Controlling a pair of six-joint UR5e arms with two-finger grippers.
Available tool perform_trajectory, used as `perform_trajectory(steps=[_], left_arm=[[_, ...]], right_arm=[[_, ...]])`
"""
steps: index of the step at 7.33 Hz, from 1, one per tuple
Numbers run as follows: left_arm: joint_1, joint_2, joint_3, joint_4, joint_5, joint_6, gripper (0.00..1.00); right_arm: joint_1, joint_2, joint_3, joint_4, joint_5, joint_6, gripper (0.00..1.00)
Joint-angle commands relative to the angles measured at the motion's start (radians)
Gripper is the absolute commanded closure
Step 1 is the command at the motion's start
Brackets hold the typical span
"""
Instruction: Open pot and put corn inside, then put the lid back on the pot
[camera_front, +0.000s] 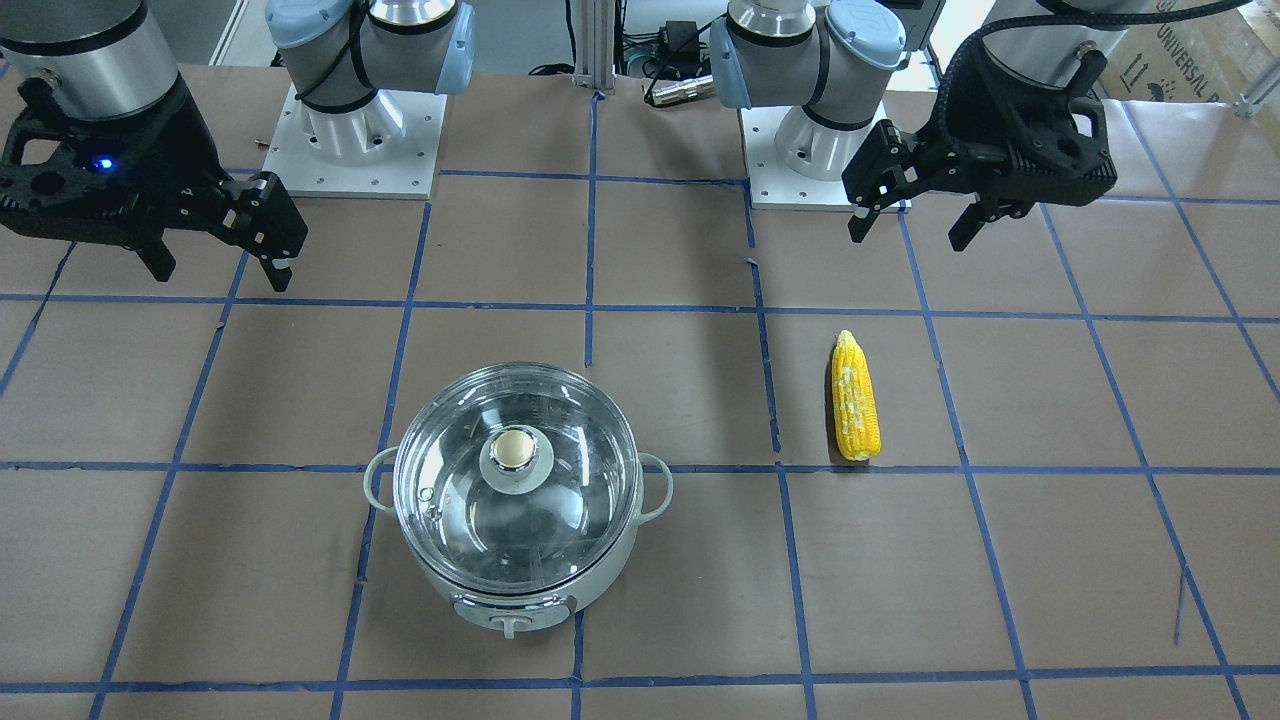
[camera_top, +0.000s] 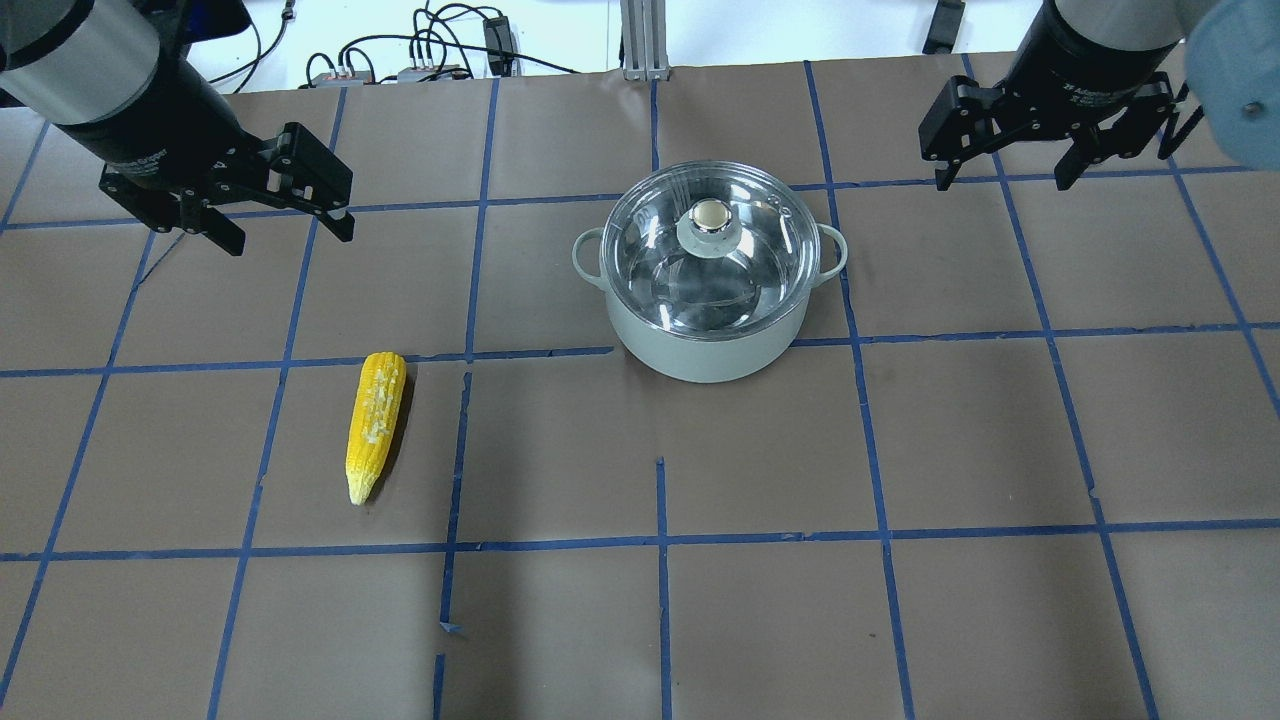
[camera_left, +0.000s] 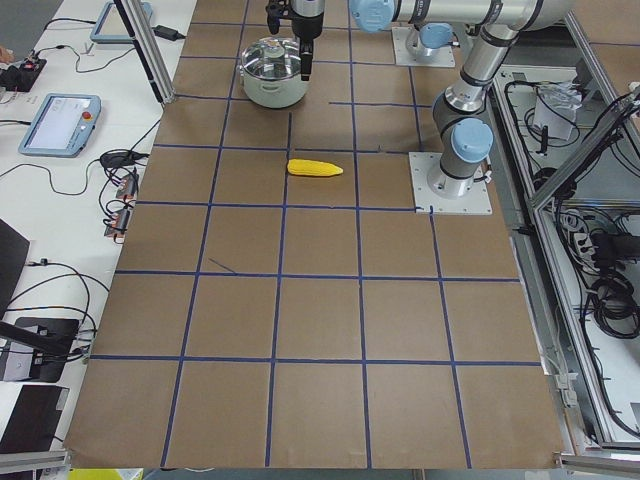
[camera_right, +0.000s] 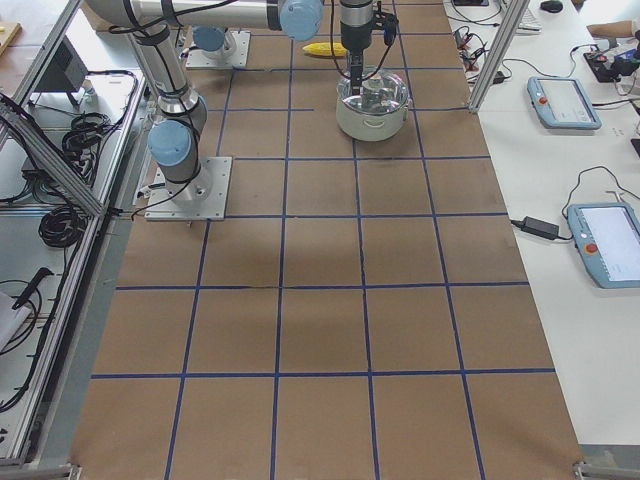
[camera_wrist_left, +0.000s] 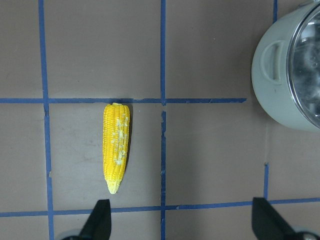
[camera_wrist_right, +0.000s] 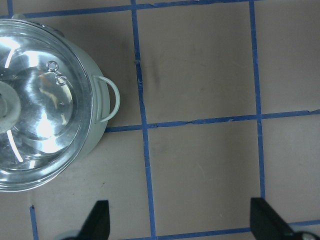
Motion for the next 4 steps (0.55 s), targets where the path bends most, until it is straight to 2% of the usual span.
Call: perform_trajectory(steps=[1,4], left_arm=[[0.001,-0.002,0.0,0.0,-0.002,0.0,0.0],[0.001,0.001,-0.003,0.0,0.006,0.003,0.0]], right_arm=[[0.032,0.001,-0.004,-0.002,0.0,0.002,0.0],[0.031,0.004,0.005,-0.002,-0.003,0.0,0.0]])
